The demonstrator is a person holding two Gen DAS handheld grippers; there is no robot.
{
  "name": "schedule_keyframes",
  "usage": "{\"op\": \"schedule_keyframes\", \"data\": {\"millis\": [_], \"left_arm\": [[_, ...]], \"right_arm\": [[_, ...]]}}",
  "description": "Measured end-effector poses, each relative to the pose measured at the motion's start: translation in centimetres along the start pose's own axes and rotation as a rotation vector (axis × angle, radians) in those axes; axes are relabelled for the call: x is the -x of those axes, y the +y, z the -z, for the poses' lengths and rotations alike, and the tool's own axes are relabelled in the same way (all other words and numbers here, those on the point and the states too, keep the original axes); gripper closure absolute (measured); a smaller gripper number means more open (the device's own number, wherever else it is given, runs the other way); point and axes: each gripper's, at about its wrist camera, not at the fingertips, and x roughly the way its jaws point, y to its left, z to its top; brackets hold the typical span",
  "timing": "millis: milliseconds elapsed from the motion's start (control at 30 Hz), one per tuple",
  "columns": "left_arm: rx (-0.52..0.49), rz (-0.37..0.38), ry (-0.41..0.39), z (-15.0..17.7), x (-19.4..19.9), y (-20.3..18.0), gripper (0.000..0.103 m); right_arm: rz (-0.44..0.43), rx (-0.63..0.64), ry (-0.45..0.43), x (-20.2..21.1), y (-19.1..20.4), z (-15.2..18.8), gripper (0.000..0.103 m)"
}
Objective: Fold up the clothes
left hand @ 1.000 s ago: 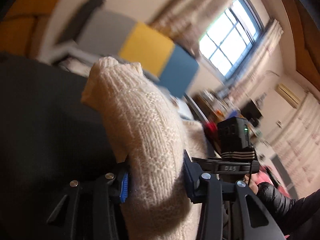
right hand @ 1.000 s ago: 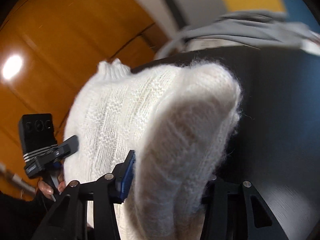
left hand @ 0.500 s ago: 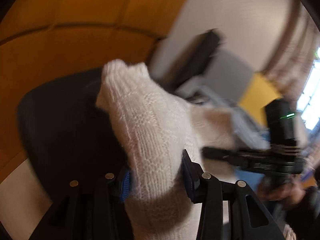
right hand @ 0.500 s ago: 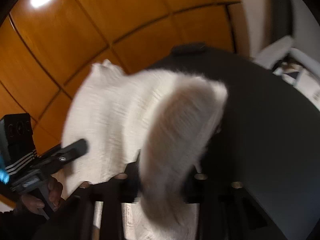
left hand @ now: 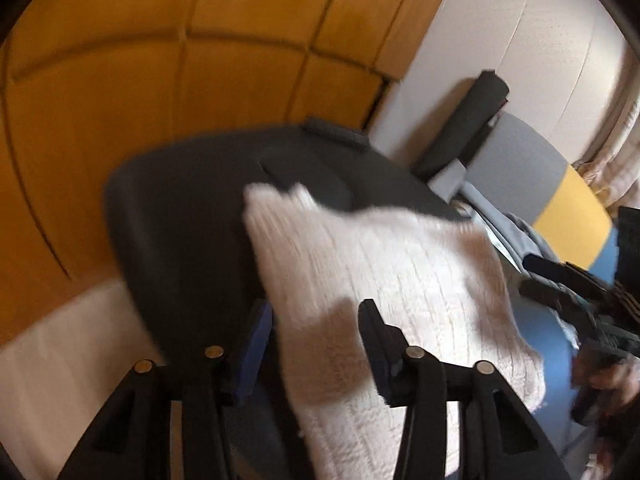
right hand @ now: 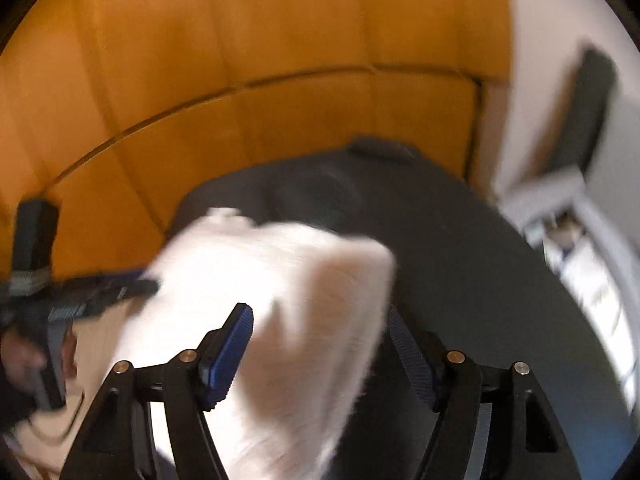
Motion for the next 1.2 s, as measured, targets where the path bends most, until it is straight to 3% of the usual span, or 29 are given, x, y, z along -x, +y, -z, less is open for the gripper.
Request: {"op": "schedule_keyframes", "data": {"millis": [133, 200, 267, 300, 400, 567, 633, 733, 867, 967, 1033, 1067, 1133, 1200], "left_arm": [[-0.124, 0.016, -0.016, -1.0, -0.5, -2.9, 0.058], [-0.178, 0.012, 0.052, -0.8, -2.7, -4.8, 0.058], [-0.212, -0.001, 0.15, 0.6, -5.3, -5.8, 0.059], [-0.226, -0.024, 0.166, 1.4, -6.3, -6.3, 0.059], [-0.219, -0.088, 0.128, 2.2, -6.6, -7.4, 0.059], [-0.183, -0.133, 0.101, 2.3, -6.7, -8.0, 0.057], [-0.163, -0.144, 0.093, 2.0, -5.4, -7.8, 0.056], [-0.085, -0.174, 0.065, 1.7, -1.1, -6.1, 0.056], [-0.029, -0.274, 0.018, 2.0, 3.9, -5.7, 0.056], [-0.052, -0.342, 0.001, 3.2, 7.5, -6.4, 0.056], [-0.087, -0.357, -0.043, 3.8, 9.8, -7.3, 0.056], [-0.111, -0.359, -0.061, 3.7, 10.9, -7.9, 0.056], [-0.169, -0.378, -0.075, 3.8, 13.0, -9.4, 0.056], [-0.221, -0.393, -0.075, 4.1, 14.6, -10.8, 0.056]], "right_arm": [[-0.117, 0.201, 0.053, 0.1, 3.9, 0.6, 0.039], [-0.106, 0.257, 0.119, -2.1, 4.0, 1.3, 0.041], [-0.031, 0.22, 0.21, -5.2, 1.7, 2.5, 0.043], [-0.018, 0.177, 0.212, -6.2, 0.1, 3.3, 0.041], [-0.061, 0.012, 0.096, -6.2, -3.0, 5.2, 0.039], [-0.039, -0.041, 0.029, -5.4, -3.6, 6.7, 0.038], [-0.01, -0.05, 0.035, -4.2, 2.7, 6.7, 0.037], [0.051, -0.066, 0.054, -3.1, 4.0, 5.4, 0.033], [0.149, -0.121, 0.022, 0.4, 8.0, 4.4, 0.033], [0.229, -0.129, -0.066, 4.5, 10.3, 4.5, 0.028], [0.272, -0.135, -0.113, 6.3, 12.1, 4.0, 0.004], [0.277, -0.137, -0.114, 7.3, 13.0, 4.0, 0.0], [0.284, -0.143, -0.096, 9.0, 14.6, 4.0, 0.0], [0.357, -0.133, -0.096, 10.1, 16.4, 3.3, 0.0]]}}
